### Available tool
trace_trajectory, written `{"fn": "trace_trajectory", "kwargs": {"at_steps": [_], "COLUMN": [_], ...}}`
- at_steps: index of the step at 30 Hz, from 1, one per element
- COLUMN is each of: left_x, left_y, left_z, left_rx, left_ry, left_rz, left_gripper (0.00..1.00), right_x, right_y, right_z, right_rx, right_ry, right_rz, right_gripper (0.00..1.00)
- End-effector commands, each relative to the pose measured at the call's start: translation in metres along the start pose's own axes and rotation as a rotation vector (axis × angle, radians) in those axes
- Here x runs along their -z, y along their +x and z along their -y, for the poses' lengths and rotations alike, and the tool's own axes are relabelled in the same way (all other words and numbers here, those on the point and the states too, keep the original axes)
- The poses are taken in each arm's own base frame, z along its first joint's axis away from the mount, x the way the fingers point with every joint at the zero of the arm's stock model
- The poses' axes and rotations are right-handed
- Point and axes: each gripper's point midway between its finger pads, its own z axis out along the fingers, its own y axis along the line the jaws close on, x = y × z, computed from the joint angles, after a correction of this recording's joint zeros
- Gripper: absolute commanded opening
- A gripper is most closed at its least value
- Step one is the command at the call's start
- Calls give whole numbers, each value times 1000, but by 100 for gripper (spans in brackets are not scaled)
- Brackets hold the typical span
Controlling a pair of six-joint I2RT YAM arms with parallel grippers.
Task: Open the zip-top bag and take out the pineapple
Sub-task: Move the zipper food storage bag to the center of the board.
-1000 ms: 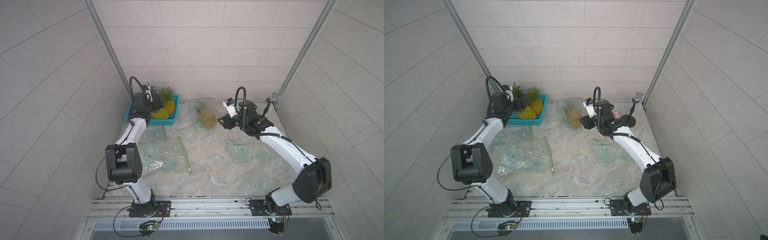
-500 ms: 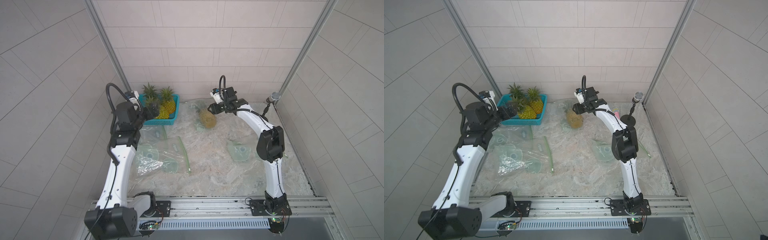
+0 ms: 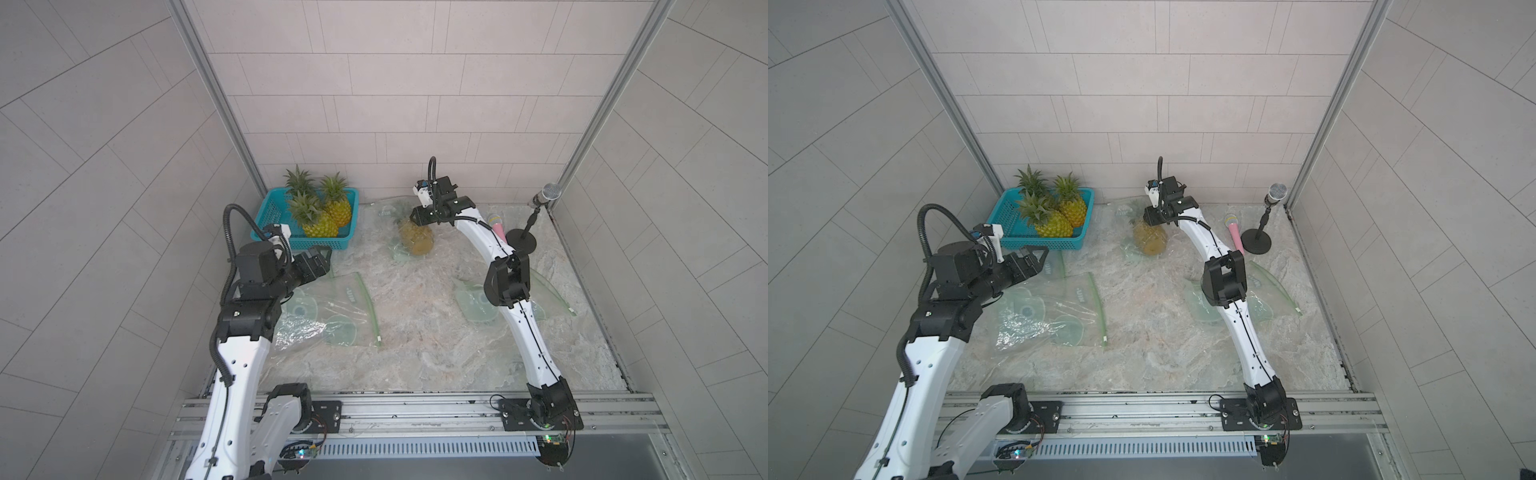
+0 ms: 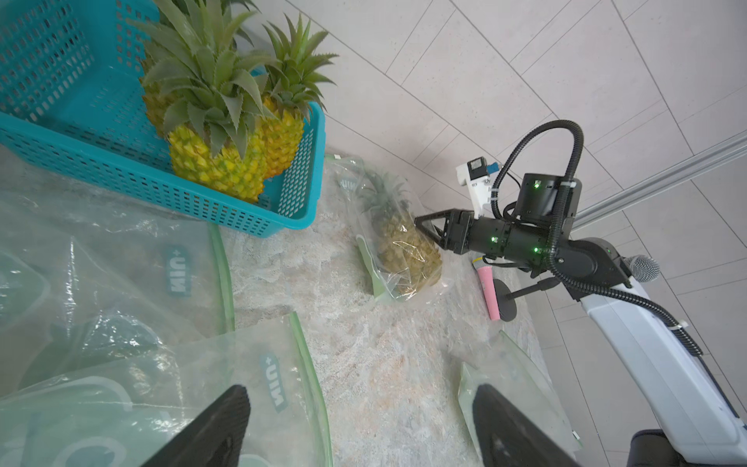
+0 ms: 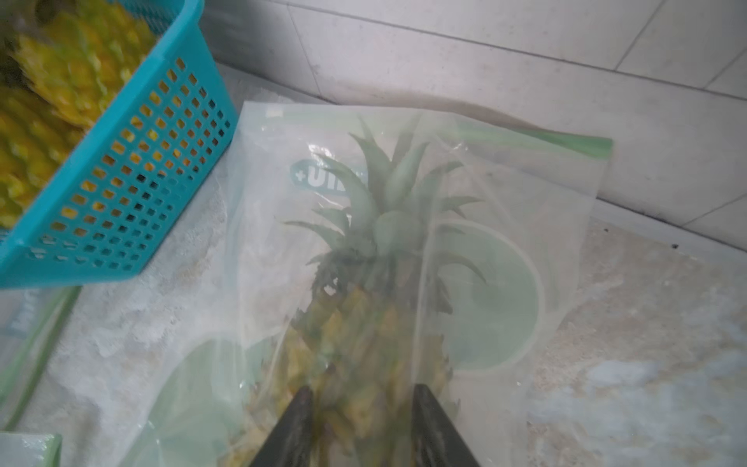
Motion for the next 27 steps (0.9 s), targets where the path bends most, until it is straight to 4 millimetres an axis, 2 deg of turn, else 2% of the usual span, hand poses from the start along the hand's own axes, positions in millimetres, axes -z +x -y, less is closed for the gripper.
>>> {"fn": "trace_trajectory", "kwargs": {"at_steps": [1, 2, 5, 9, 14, 16, 19, 22, 25, 27], "left_x": [-9, -11, -20, -33, -59, -70, -86, -101, -118, -131], "left_y": [16, 17, 22, 31, 43, 48, 55, 63, 75, 85], "left_z": [-3, -2, -1, 5, 23, 27, 33, 44, 54, 54], "left_rx": [29, 29, 26, 2, -41, -42, -43, -64, -90, -79], "left_ry": [14, 19, 24, 35, 72, 81, 96, 125, 143, 134], "left_rz": [-68, -75, -101, -137, -169, -187, -208, -228, -251, -267], "left_gripper": [89, 89, 89, 89, 87, 86, 84, 83, 83, 83], "right_x": [7, 11, 30, 65, 115, 136, 157, 171, 182, 186], "right_y": [10, 10, 7, 0, 4, 9, 29, 52, 70, 81], "right_z": [4, 1, -5, -25, -52, -59, -70, -87, -94, -95], "right_rx": [-28, -22, -9, 6, 3, -18, -53, -37, -64, -92], "right_ry": [17, 8, -14, -84, -168, -183, -194, -199, -185, -176], "right_rz": [-49, -58, -59, -29, 120, 194, 242, 248, 273, 290], "right_gripper": [9, 0, 0, 0, 0, 0, 0, 0, 0, 0]}}
